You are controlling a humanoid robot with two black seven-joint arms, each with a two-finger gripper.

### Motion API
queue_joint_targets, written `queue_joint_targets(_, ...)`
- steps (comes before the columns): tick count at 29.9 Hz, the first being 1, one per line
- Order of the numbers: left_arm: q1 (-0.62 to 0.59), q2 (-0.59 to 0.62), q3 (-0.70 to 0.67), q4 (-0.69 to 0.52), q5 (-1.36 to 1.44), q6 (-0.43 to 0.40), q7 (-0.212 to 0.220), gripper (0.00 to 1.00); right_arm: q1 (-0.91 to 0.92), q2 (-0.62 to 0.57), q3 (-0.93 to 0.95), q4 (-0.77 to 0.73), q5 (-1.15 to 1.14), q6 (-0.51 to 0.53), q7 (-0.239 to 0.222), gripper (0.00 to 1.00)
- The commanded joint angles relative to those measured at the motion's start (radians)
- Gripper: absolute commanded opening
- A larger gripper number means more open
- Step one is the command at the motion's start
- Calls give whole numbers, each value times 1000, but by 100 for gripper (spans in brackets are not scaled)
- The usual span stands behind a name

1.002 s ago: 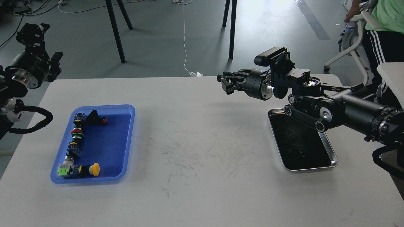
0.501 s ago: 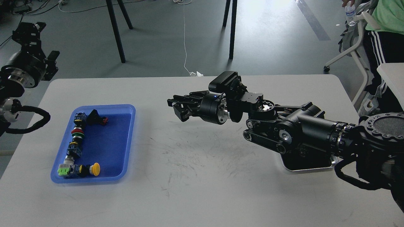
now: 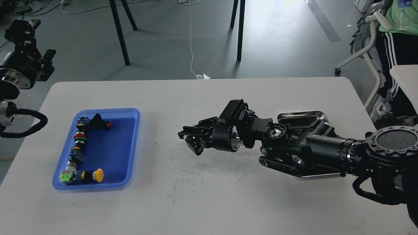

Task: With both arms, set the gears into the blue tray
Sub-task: 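Lower the right gripper and release the black gear on the table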

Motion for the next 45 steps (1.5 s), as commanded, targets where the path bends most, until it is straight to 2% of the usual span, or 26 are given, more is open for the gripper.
queue_joint_targets(1, 0, 9, -3, -1, 0, -2, -1, 98, -16, 0, -5, 0, -23, -24, 3, 9)
queue_joint_targets(15, -2, 39, -19, -7, 2, -3, -1, 98, -90, 0, -7, 19, -101, -82, 43, 9)
queue_joint_targets(25, -5, 43, -17, -7, 2, -6, -1, 98, -105, 0, -7, 19, -103, -82, 43, 12)
queue_joint_targets(28, -5, 48, -16, -7, 2, -6, -1, 98, -105, 0, -7, 19, -103, -82, 43, 23)
queue_joint_targets(30, -5, 51, -14, -7, 2, -6, -1, 98, -105, 0, -7, 19, -103, -81, 43, 27)
queue_joint_targets(33, -5, 49, -14, -7, 2, -6, -1, 98, -105, 0, -7, 22, -101, -74, 43, 41)
queue_joint_targets(37, -2, 52, -13, -7, 3, -9, -1, 98, -105, 0, -7, 20, -100, -71, 43, 51)
queue_joint_targets(39, -2, 55, -13, -8, 3, -11, -1, 98, -105, 0, -7, 20, -100, -71, 43, 59)
queue_joint_targets(45, 0, 55, -17, -7, 2, -2, -3, 98, -100, 0, -4, 17, -90, -71, 43, 66)
